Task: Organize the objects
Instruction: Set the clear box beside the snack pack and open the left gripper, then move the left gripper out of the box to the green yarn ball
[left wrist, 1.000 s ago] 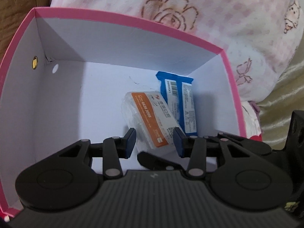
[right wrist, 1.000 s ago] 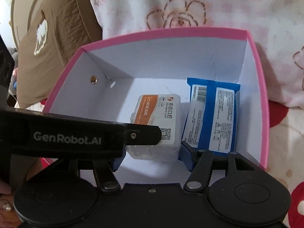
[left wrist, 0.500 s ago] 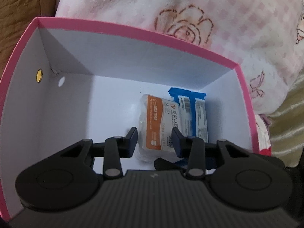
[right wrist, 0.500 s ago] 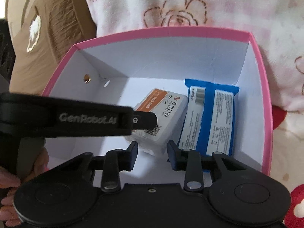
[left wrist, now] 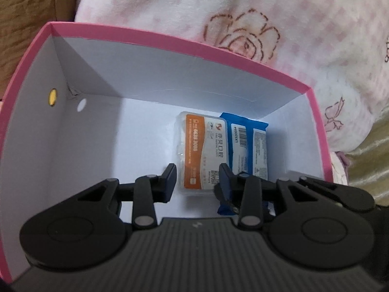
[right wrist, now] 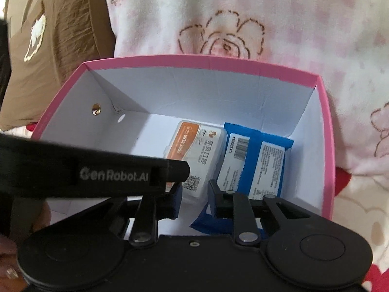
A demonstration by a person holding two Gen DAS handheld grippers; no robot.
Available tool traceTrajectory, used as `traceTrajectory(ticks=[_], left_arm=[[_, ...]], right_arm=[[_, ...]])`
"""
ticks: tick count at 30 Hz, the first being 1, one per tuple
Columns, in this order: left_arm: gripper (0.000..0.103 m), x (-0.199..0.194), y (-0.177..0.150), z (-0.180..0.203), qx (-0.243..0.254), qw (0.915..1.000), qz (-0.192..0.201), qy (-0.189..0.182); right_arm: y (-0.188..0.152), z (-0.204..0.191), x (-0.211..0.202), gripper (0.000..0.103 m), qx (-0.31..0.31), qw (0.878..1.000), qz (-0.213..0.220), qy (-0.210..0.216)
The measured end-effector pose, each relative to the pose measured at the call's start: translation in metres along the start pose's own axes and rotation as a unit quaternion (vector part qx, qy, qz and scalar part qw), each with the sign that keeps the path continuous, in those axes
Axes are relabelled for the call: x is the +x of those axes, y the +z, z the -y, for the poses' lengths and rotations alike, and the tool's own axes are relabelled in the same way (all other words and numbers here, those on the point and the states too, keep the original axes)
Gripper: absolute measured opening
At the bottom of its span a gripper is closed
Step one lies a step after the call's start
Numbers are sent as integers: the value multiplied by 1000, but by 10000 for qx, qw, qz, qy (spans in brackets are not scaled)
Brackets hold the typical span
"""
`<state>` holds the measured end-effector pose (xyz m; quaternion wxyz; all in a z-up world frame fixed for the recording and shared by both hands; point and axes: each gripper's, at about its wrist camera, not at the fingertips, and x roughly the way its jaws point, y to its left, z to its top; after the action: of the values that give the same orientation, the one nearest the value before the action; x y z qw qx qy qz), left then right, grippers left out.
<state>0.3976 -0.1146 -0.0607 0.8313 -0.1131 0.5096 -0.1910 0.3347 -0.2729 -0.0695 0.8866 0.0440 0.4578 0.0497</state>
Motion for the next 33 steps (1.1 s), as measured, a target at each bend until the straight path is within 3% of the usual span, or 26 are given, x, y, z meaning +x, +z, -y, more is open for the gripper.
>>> traceTrajectory(ticks=[6, 12, 21, 25, 28, 30, 33], left_arm=[[37, -26, -7, 2, 194, 9998, 59, -23], [37, -65, -21, 6, 282, 9994, 187, -62], [48, -127, -45, 18, 560, 9981, 119, 207], [56, -159, -59, 22, 622, 9974, 148, 333], [60, -183, -73, 26, 747, 9959, 188, 472], [61, -196, -83, 28, 810, 9950, 177, 564], [66, -215, -94, 31, 908, 9937, 213, 618]], right_arm=[[-16, -2, -29, 29, -133, 9992, 328, 179], [-26, -13, -62, 31, -287, 9993, 184, 122], [-47, -28, -120, 37, -486, 9984, 131, 240], [-55, -32, -146, 51, -434, 9982, 130, 403], [-63, -43, -164, 52, -727, 9967, 242, 281], [-67, -45, -174, 56, -678, 9966, 221, 420], [-73, -49, -188, 69, -676, 9959, 275, 532]])
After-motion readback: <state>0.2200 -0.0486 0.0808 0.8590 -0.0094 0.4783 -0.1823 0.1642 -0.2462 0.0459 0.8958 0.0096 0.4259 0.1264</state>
